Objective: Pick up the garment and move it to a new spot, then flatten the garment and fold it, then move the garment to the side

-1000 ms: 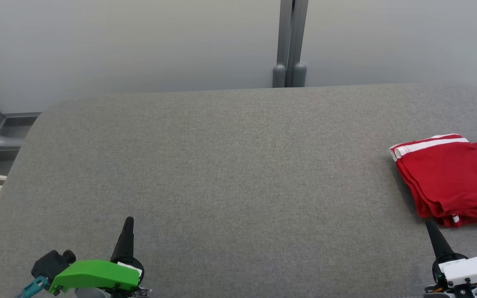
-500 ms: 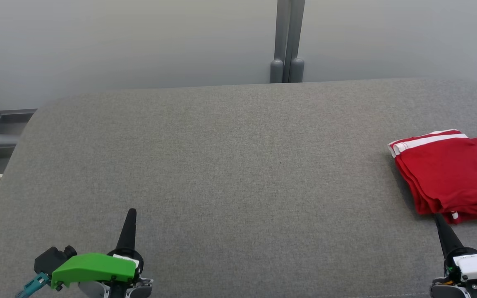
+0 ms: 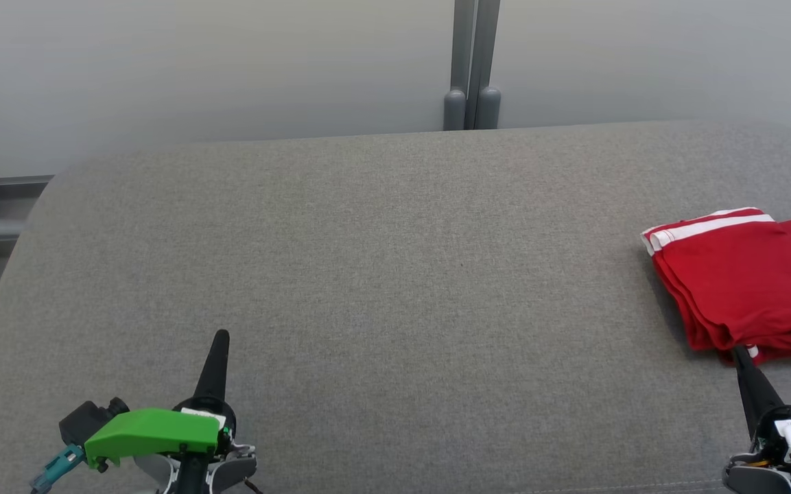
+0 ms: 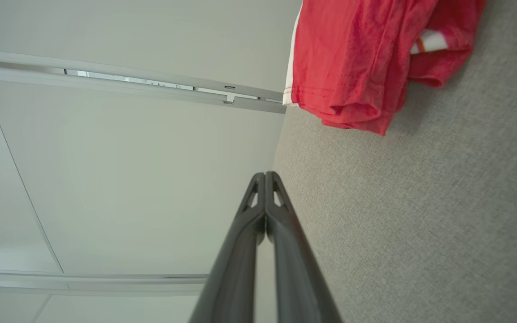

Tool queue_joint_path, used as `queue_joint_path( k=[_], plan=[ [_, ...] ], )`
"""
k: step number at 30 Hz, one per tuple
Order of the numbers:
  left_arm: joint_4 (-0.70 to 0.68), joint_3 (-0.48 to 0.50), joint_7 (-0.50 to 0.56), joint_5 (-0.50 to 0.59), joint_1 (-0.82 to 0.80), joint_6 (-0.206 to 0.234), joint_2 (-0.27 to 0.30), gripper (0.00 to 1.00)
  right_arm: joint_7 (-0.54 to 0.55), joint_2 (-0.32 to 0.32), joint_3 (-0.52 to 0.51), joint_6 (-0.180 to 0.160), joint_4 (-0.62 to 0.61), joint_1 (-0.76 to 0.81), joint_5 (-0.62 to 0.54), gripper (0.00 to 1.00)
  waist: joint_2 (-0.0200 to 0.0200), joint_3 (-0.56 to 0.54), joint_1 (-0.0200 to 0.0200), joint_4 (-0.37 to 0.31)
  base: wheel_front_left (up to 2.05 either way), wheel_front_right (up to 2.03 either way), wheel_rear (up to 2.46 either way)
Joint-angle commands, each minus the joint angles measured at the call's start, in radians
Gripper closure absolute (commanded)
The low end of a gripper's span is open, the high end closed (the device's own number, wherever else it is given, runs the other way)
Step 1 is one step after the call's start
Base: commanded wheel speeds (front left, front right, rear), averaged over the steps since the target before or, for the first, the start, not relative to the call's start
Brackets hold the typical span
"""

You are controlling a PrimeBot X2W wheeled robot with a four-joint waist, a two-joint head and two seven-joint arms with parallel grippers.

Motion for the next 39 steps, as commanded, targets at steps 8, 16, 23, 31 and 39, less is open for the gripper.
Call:
queue_joint_path(
  k=[8, 16, 23, 31, 39],
  plan=[
    [-0.001, 0.016, 0.014, -0.066, -0.035, -0.021, -0.014, 1.0, 0.022, -0.007, -0.021, 0.0, -0.017, -0.019, 0.075, 1.0, 0.0, 0.01, 0.0, -0.005, 0.0, 0.0, 0.0],
    [0.002, 0.025, 0.023, -0.111, -0.045, -0.035, -0.029, 1.0, 0.036, -0.007, -0.036, 0.0, -0.024, -0.021, 0.131, 1.0, 0.0, 0.018, 0.0, -0.01, 0.0, 0.0, 0.0],
    [0.005, 0.034, 0.031, -0.153, -0.055, -0.046, -0.036, 1.0, 0.049, -0.007, -0.048, 0.0, -0.029, -0.022, 0.178, 1.0, 0.0, 0.026, 0.0, -0.014, 0.0, 0.0, 0.0],
    [0.007, 0.04, 0.037, -0.187, -0.061, -0.056, -0.047, 1.0, 0.06, -0.007, -0.06, 0.0, -0.033, -0.021, 0.223, 1.0, 0.0, 0.034, 0.0, -0.018, 0.0, 0.0, 0.0],
    [0.007, 0.039, 0.037, -0.184, -0.06, -0.055, -0.046, 1.0, 0.058, -0.007, -0.059, 0.0, -0.033, -0.021, 0.219, 1.0, 0.0, 0.034, 0.0, -0.018, 0.0, 0.0, 0.0]
  ],
)
